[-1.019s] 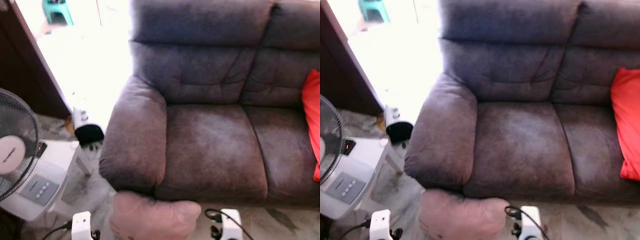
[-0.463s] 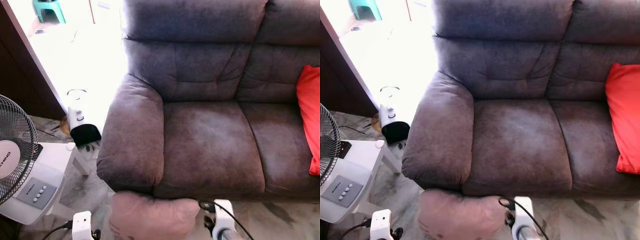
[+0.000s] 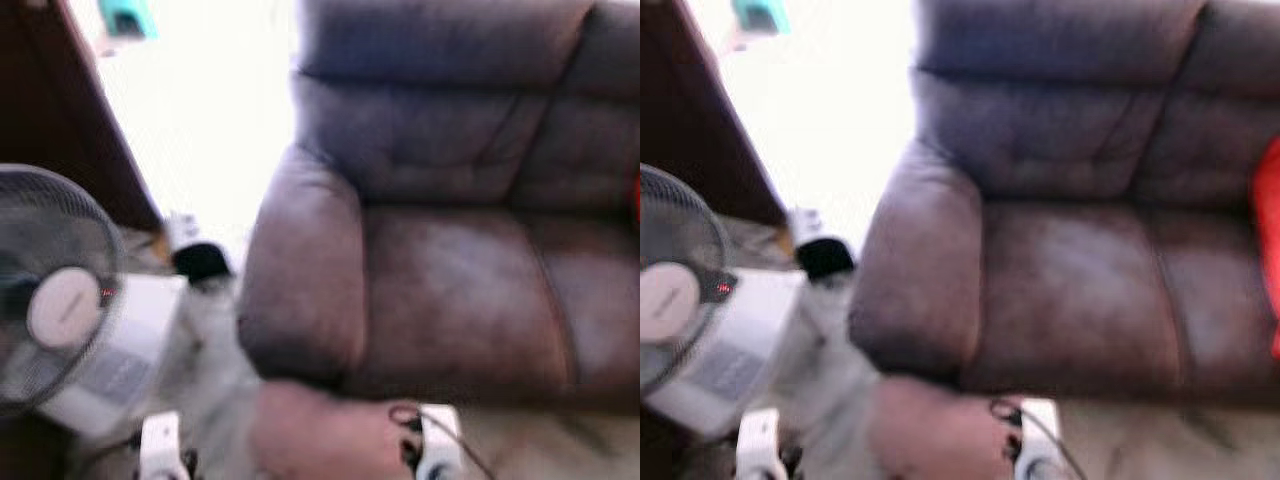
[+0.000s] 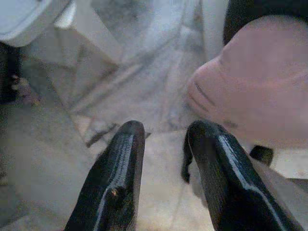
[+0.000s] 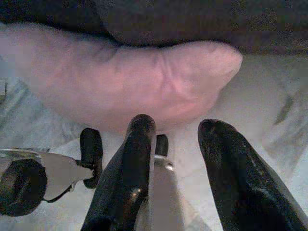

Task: Move the pillow to the sofa from floor

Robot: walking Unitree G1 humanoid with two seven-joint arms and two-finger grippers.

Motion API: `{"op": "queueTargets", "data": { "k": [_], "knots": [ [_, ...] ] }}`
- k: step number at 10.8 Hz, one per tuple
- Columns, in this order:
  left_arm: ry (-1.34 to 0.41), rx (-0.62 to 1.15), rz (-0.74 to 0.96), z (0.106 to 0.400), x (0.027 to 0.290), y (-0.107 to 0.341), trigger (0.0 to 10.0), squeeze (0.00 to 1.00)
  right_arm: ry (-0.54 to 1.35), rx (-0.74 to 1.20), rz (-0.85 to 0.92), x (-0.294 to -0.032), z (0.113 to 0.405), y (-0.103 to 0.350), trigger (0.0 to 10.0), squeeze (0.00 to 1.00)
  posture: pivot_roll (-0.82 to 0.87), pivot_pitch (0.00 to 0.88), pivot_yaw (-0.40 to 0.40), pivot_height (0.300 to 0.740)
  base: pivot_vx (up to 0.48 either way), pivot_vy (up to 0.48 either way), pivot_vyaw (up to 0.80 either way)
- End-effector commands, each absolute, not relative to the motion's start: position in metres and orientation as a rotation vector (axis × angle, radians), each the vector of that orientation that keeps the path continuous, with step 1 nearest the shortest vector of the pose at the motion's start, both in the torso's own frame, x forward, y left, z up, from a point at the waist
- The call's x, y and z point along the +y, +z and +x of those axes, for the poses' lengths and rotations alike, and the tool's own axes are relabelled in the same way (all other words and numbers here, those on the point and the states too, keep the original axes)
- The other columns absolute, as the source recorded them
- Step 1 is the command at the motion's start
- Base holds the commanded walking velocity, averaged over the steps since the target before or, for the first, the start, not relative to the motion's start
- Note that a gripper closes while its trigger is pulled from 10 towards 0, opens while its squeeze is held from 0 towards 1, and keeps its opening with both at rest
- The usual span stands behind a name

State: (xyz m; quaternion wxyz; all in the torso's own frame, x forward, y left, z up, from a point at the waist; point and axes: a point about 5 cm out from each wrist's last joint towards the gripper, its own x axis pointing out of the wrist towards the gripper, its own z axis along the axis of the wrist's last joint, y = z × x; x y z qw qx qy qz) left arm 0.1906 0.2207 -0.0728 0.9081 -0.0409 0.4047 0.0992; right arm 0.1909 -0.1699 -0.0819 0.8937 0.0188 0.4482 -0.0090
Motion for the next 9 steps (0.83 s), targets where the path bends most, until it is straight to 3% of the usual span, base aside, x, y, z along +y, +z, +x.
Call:
{"op": "queueTargets", "data": {
  "k": [1, 7, 9],
  "knots": [
    [0.196, 0.869, -0.08, 0.1825, 0.2189, -0.0775, 10.0, 0.0, -0.037, 0.951, 0.043, -0.1762, 0.1798, -0.0865, 10.0, 0.0, 0.1, 0.139, -0.026, 0.74, 0.0, 0.0, 0.0],
    [0.161, 0.881, -0.037, 0.1818, 0.217, -0.0783, 10.0, 0.0, -0.038, 0.972, 0.033, -0.183, 0.1746, -0.0883, 10.0, 0.0, 0.1, 0.139, -0.026, 0.74, 0.0, 0.0, 0.0],
    [0.156, 0.887, -0.022, 0.1806, 0.2181, -0.0787, 10.0, 0.0, -0.035, 0.976, 0.028, -0.1807, 0.1776, -0.0875, 10.0, 0.0, 0.1, 0.138, -0.026, 0.74, 0.0, -0.326, 0.0]
  ]
}}
